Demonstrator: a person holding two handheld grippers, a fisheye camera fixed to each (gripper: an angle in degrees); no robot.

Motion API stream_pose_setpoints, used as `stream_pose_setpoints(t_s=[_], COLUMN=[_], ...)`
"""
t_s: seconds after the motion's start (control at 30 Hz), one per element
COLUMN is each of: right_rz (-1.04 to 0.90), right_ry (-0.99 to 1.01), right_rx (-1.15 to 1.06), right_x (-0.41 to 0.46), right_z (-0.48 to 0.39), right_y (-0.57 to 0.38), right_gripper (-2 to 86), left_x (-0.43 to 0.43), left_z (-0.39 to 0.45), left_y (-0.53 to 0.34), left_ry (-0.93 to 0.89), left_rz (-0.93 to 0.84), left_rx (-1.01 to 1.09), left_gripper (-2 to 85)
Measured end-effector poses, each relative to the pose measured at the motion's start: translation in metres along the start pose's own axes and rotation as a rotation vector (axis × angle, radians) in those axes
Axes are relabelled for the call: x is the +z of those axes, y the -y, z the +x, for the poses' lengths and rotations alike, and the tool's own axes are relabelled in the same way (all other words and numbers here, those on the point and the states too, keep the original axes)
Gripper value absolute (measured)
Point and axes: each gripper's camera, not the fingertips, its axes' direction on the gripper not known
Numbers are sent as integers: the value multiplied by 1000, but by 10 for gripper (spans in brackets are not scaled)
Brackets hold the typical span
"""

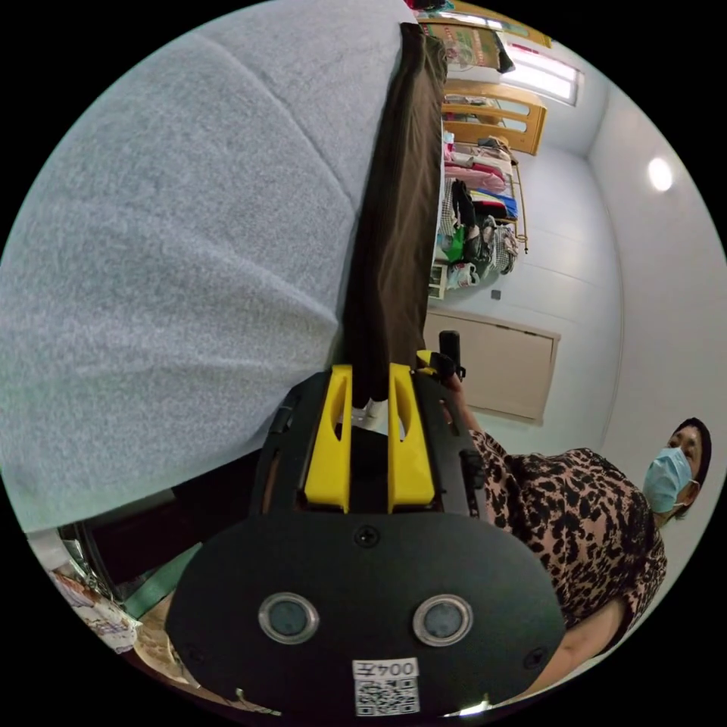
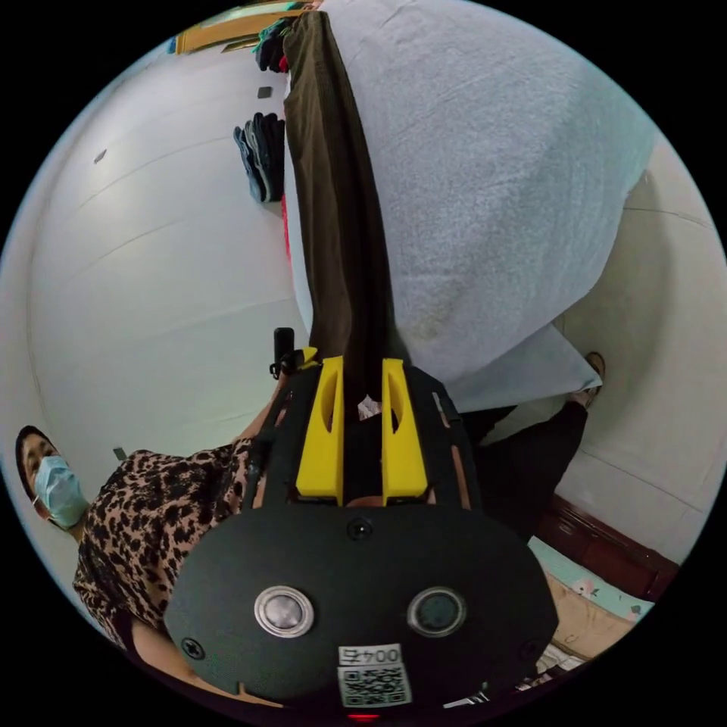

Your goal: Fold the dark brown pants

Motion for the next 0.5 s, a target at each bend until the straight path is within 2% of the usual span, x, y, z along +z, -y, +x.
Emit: stream_pose_setpoints(t_s=[0.17, 0.27, 0.43, 0.5], right_rz=[1, 29, 140, 158], right_ry=[27, 17, -113, -147], right_rx=[42, -15, -367, -480], right_x=[-3, -16, -70, -87], right_z=[26, 16, -76, -111], right_y=[10, 11, 0, -1], right_gripper=[77, 69, 64, 64], left_x=[-15, -25, -66, -81], left_z=[-1, 11, 71, 108], left_y=[0, -4, -19, -22], left_ry=[-55, -78, -277, -303], left_rz=[12, 29, 219, 259], left_rx=[0, 28, 167, 255], left_gripper=[71, 71, 69, 69])
